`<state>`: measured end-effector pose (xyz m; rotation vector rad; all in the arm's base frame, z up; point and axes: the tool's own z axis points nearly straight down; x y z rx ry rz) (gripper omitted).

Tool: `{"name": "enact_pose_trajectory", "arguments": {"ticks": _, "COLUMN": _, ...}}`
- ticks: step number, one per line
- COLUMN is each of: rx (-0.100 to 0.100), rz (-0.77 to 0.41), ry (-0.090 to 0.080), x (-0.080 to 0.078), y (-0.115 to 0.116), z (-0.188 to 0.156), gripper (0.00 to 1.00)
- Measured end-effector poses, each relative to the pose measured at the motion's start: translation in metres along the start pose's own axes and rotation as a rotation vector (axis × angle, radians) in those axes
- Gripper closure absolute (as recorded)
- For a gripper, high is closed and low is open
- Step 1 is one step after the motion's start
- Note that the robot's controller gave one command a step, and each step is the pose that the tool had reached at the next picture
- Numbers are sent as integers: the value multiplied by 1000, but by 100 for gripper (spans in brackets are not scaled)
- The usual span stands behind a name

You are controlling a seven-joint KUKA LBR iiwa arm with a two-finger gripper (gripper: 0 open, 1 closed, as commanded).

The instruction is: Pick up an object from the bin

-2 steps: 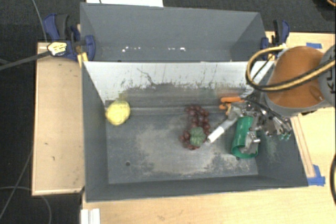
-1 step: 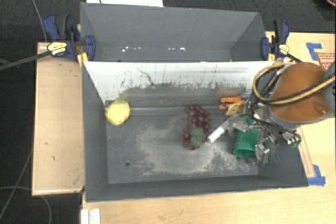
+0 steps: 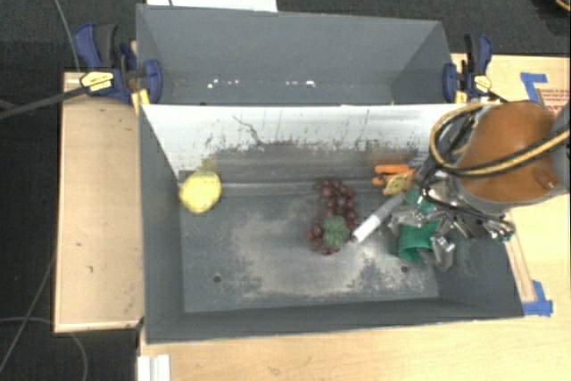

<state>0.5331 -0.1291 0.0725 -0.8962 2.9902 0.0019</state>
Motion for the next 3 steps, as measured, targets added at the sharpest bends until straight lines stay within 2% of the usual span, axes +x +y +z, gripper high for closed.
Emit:
{"name": "enact_pose_trajectory", "arguments": {"ticks": 1, "rx": 0, "rz": 1, "ry": 0, "x": 0, "y": 0, "z": 0, "gripper": 100}}
{"name": "enact_pose_trajectory", "arguments": {"ticks": 2, "rx": 6, "rz": -10, "ry": -7, "x": 6, "y": -5, "z": -72, "gripper": 100}}
{"name": "enact_pose_trajectory", "arguments": {"ticks": 3, "rx": -2, "rz": -32, "ry": -2, "x": 7, "y": 7, "z": -156, "gripper": 100}}
